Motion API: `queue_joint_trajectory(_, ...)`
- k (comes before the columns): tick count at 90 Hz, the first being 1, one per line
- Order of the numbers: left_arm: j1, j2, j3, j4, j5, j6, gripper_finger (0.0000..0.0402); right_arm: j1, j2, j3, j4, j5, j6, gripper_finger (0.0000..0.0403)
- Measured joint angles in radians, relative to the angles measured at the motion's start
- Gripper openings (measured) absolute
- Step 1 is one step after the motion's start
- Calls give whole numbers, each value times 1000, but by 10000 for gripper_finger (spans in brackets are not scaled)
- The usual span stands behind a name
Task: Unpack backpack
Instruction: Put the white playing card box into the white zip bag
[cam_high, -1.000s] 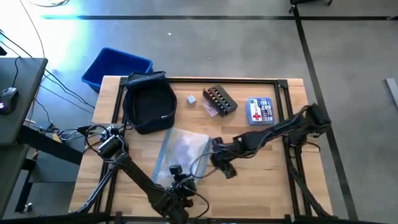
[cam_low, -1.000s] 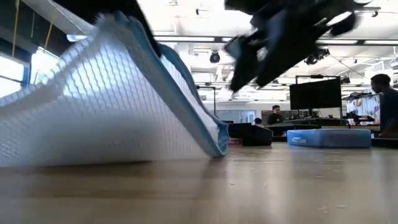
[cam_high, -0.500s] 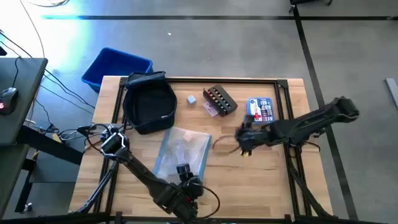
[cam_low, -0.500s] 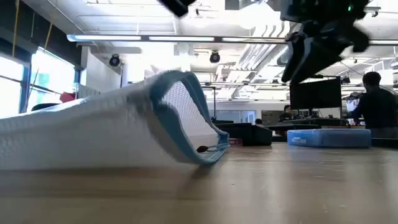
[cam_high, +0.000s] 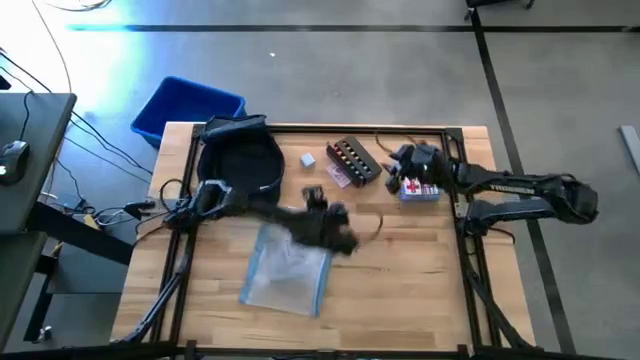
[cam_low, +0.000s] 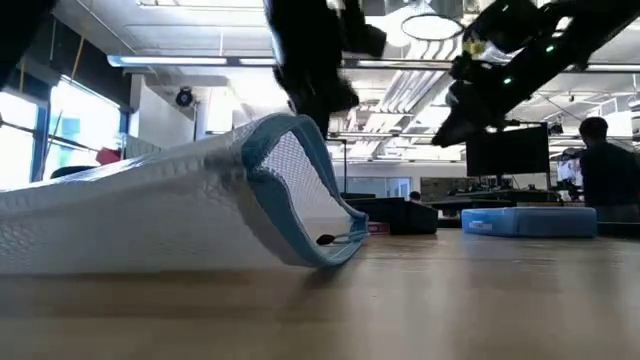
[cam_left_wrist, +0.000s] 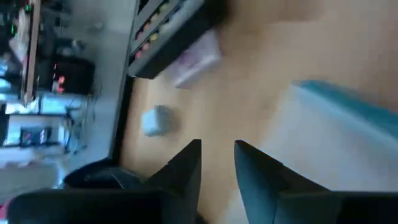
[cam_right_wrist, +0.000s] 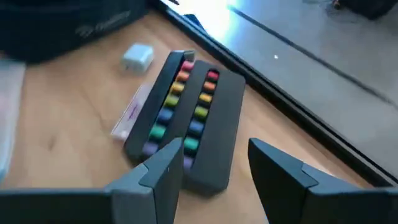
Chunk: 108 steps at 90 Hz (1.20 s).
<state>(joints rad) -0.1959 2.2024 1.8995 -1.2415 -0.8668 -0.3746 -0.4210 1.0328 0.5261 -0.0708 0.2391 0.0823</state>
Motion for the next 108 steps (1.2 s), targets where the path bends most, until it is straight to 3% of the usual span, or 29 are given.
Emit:
queue_joint_trajectory(23, 255, 2, -160, 470, 187, 329, 15, -310, 281, 114, 19, -247, -63, 165)
queue_joint_trajectory(31, 310, 2, -200, 592, 235, 378, 3, -370, 392, 167, 8, -259, -89, 165)
queue_joint_trajectory(41, 349, 2, -225, 623, 231, 387, 3, -416, 510, 235, -23, -256, -125, 165)
queue_joint_trajectory(49, 376, 2, -235, 644, 245, 402, 1, -428, 590, 289, -37, -255, -135, 165)
queue_joint_trajectory(69, 452, 2, -312, 858, 404, 472, 0, -421, 746, 421, -131, -242, -154, 165)
queue_joint_trajectory(79, 467, 11, -318, 913, 498, 484, 0, -399, 772, 433, -162, -284, -162, 165)
queue_joint_trajectory(92, 467, 14, -319, 949, 510, 495, 0, -347, 772, 434, -166, -317, -141, 165)
queue_joint_trajectory(108, 445, 14, -320, 949, 490, 526, 0, -258, 769, 434, -179, -208, -132, 164)
